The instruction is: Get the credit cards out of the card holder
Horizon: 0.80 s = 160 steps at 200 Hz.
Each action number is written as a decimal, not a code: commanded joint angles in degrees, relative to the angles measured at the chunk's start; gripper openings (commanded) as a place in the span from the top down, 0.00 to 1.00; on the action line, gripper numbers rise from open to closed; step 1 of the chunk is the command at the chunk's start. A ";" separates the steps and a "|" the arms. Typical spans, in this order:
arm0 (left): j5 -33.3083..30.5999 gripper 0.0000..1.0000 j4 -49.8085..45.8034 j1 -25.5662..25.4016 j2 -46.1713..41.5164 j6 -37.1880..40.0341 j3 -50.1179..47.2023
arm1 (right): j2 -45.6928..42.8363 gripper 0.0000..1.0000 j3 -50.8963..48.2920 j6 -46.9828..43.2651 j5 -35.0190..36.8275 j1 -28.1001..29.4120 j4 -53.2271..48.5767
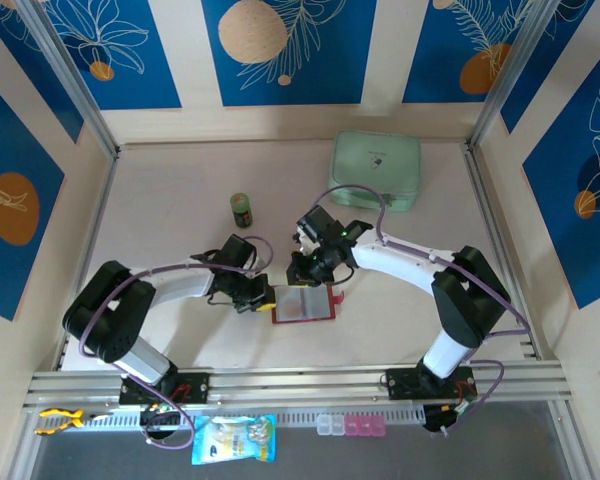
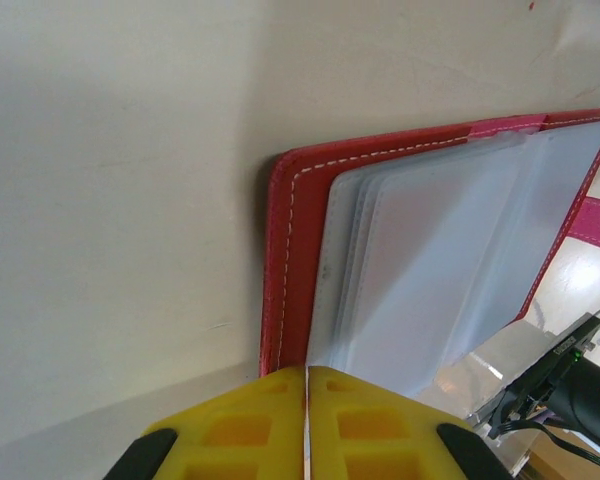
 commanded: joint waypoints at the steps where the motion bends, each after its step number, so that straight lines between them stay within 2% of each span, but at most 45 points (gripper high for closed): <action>1: 1.40 0.92 1.32 -0.12 0.77 0.44 -0.43 | -0.20 0.85 -1.45 4.48 -4.27 0.54 1.28; 77: 1.03 0.92 1.14 -0.23 1.05 0.15 -1.56 | 3.30 0.74 -3.23 6.01 -5.21 0.67 3.35; 160: 0.43 0.92 -0.32 -0.22 1.97 0.34 -1.38 | 7.50 0.73 -1.51 5.00 -2.18 1.32 1.07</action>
